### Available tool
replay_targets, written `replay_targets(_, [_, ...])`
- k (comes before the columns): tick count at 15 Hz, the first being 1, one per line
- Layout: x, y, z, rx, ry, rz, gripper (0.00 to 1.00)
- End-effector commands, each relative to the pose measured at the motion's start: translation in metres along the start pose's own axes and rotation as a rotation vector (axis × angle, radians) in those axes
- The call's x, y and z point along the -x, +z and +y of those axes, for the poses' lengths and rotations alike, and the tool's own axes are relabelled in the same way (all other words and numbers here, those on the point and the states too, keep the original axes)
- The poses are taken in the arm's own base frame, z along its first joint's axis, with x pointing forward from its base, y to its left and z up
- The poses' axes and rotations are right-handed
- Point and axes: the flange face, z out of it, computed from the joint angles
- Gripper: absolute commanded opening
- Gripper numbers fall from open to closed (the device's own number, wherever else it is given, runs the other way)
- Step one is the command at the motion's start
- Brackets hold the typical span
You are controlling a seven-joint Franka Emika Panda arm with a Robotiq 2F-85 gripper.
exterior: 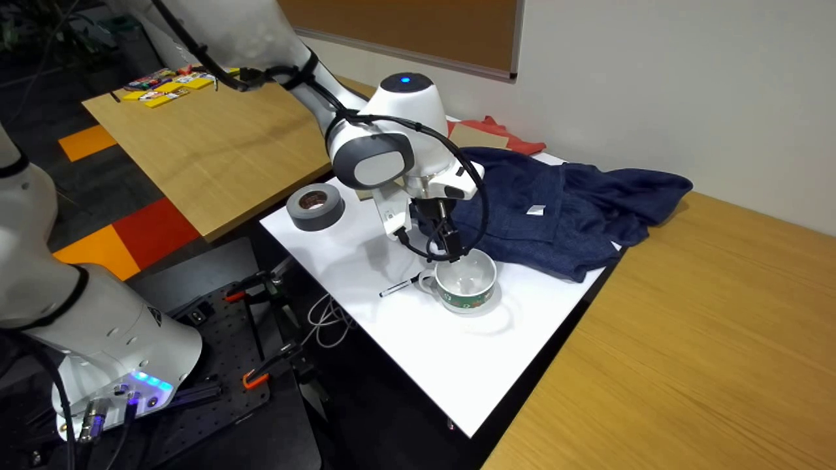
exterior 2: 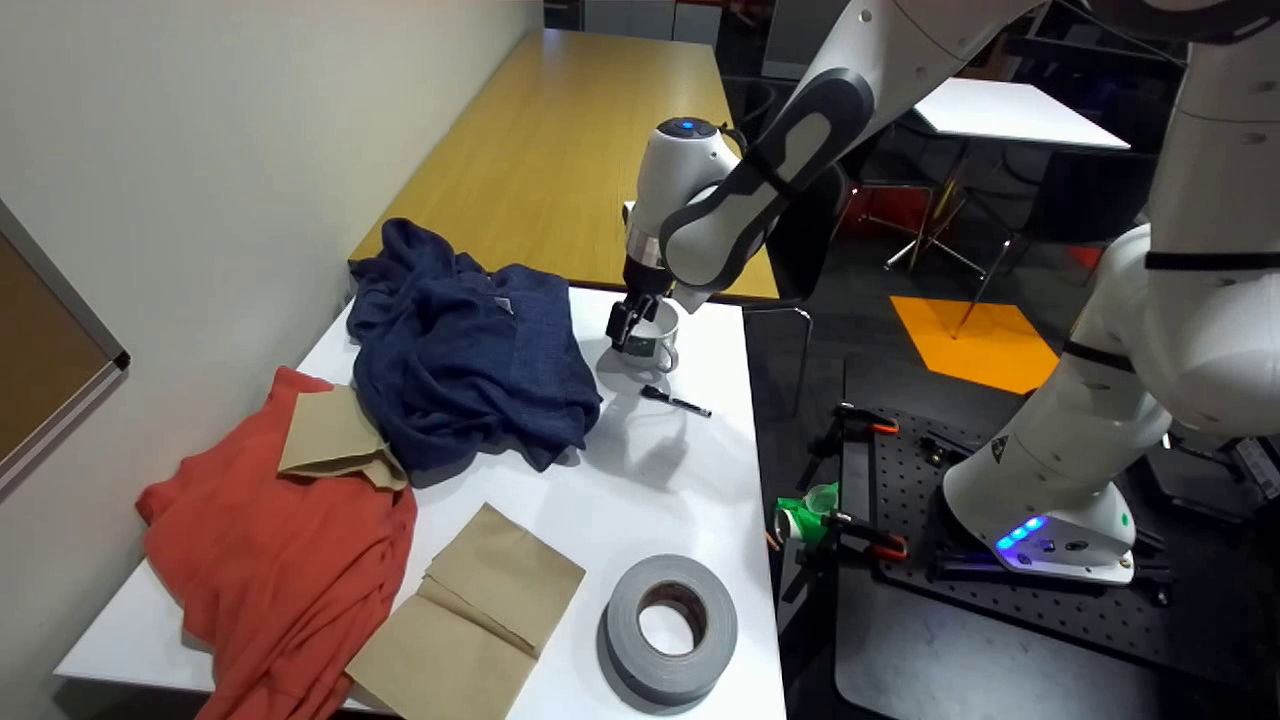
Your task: Move the cup to the left
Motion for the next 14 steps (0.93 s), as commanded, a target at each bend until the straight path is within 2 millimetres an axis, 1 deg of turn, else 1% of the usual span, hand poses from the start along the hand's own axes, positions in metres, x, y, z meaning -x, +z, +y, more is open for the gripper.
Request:
replay_targets(1, [-0.013,0.015,0.002,0.005,0.041,0.002,1.0])
replay_targets(4, [-0.016,0.027,0.003,0.01,0.044,-0.02,1.0])
replay_targets(5, [-0.016,0.03,0.003,0.011,0.051,-0.022,0.75])
replay_targets(6, [-0.017,0.032,0.003,0.012,0.053,-0.025,0.74])
replay_targets(9, [-0.019,0.037,0.003,0.014,0.055,-0.03,0.49])
replay_targets(14, [-0.023,0.038,0.001,0.011,0.058,-0.026,0.12])
